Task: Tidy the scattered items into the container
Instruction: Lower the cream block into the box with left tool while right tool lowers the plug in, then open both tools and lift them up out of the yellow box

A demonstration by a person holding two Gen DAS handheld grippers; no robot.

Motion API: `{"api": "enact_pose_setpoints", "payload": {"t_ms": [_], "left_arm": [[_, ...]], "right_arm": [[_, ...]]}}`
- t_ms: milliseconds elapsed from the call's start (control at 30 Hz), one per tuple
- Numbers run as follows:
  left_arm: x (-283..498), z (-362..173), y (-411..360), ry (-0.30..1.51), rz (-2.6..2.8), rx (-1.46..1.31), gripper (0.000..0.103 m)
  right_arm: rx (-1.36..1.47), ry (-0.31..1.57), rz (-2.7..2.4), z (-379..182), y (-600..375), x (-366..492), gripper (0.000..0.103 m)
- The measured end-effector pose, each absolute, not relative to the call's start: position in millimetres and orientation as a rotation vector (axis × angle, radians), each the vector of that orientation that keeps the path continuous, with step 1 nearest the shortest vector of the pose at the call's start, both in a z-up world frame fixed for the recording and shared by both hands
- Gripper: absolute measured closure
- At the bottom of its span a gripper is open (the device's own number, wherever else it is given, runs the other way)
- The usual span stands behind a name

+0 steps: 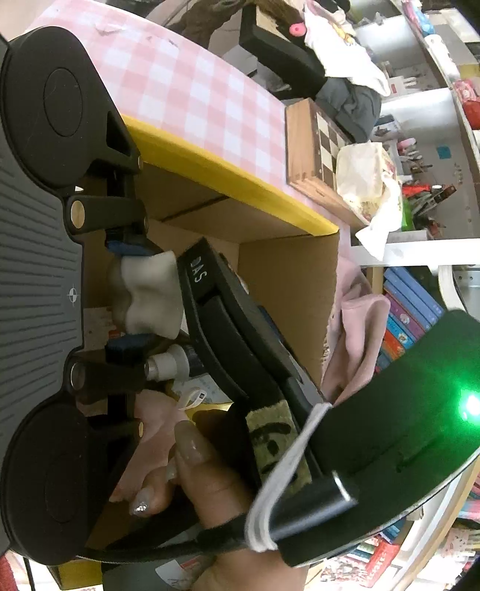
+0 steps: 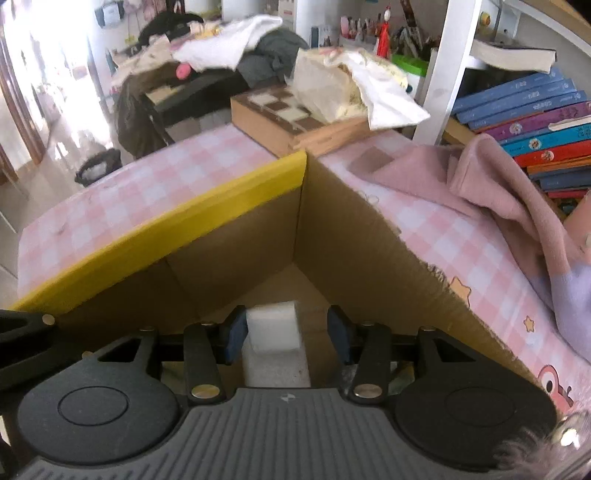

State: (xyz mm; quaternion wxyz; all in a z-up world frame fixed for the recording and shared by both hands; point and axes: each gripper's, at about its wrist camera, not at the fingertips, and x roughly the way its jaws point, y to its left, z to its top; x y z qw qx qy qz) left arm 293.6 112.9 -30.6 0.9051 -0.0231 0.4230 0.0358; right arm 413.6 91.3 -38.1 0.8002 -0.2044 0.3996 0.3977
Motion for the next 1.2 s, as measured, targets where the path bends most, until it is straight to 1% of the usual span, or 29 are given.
{"api": "enact_pose_setpoints", "payload": {"t_ms": [33,233,267,333,433,533,767,833,967,1200], "left_arm": [[291.5,-28.1,112.1,0.86,0.08,-0.048,0.05],[274.1,-2.6,104.9,0.757,0.082,-0.037,0.038],[270.0,2.1,103.7,0.742,0.082,-0.035,0.037],[261.4,11.4,102.7,0.709,0.081,-0.034,0.03],[245.0,24.3,103.1,0.659,0.077,-0.033,0.026],[224.0,36.8,104.0,0.611,0.08,-0.034,0.022],[174.8,56.1,104.6,0.542,0.073,-0.065,0.02],[159.8,60.4,104.3,0.522,0.076,-0.06,0.017],[129.3,67.1,105.8,0.482,0.084,-0.059,0.015],[76.4,69.7,103.0,0.44,0.106,-0.061,0.008]], "right_arm": [[-0.426,0.85,0.859,-36.2,90.0,413.5,0.05],[-0.383,0.787,0.858,-14.0,78.3,403.6,0.05],[-0.368,0.776,0.853,-8.3,74.4,401.0,0.05],[-0.345,0.744,0.844,4.2,65.8,392.6,0.05],[-0.319,0.686,0.821,22.9,52.6,376.7,0.05],[-0.281,0.64,0.789,40.7,37.9,359.5,0.05],[-0.23,0.514,0.695,74.7,-1.3,306.6,0.05],[-0.213,0.489,0.663,81.4,-12.9,291.6,0.05],[-0.18,0.447,0.597,91.4,-38.3,257.0,0.05],[-0.125,0.412,0.476,95.3,-79.1,192.4,0.051]]}}
